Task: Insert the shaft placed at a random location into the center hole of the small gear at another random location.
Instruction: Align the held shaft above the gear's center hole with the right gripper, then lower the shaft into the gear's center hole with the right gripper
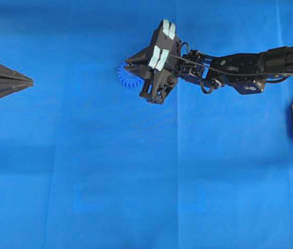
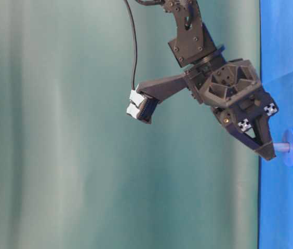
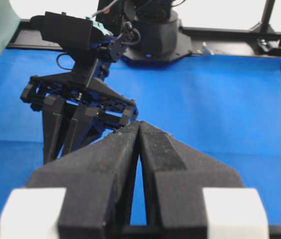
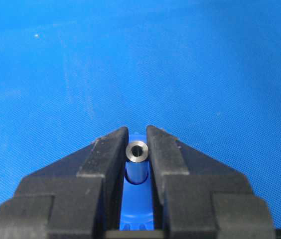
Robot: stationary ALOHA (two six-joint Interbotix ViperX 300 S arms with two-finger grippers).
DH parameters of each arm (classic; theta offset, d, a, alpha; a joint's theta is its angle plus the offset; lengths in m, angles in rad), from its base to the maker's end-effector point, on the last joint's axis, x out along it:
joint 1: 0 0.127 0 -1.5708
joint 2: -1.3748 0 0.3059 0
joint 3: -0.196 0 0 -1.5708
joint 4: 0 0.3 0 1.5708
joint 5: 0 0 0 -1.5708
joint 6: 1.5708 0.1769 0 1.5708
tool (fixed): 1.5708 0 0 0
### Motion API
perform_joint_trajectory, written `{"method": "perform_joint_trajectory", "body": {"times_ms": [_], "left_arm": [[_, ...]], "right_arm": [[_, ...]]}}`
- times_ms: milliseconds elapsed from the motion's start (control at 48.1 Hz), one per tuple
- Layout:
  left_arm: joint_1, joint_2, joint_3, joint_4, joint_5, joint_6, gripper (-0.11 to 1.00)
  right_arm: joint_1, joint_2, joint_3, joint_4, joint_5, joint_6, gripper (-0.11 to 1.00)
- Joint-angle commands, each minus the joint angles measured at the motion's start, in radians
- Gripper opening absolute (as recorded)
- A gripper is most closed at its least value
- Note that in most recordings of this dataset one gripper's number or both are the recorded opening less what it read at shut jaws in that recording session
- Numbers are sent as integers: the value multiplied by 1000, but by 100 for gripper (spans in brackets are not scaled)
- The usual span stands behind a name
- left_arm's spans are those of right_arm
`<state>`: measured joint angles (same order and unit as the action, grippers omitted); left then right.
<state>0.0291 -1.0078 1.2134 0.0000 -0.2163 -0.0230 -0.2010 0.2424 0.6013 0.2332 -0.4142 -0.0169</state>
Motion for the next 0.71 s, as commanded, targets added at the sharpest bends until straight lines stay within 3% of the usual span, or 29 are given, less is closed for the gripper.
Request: {"method": "perform_joint_trajectory", "body": {"times_ms": [0, 686], "left_arm": [[3, 3, -11, 2, -6, -2, 0], [3, 5, -11, 2, -8, -2, 0]], "right_arm": [[2, -9, -18, 2, -12, 0, 3], [8, 26, -23, 0, -17, -2, 3]]}}
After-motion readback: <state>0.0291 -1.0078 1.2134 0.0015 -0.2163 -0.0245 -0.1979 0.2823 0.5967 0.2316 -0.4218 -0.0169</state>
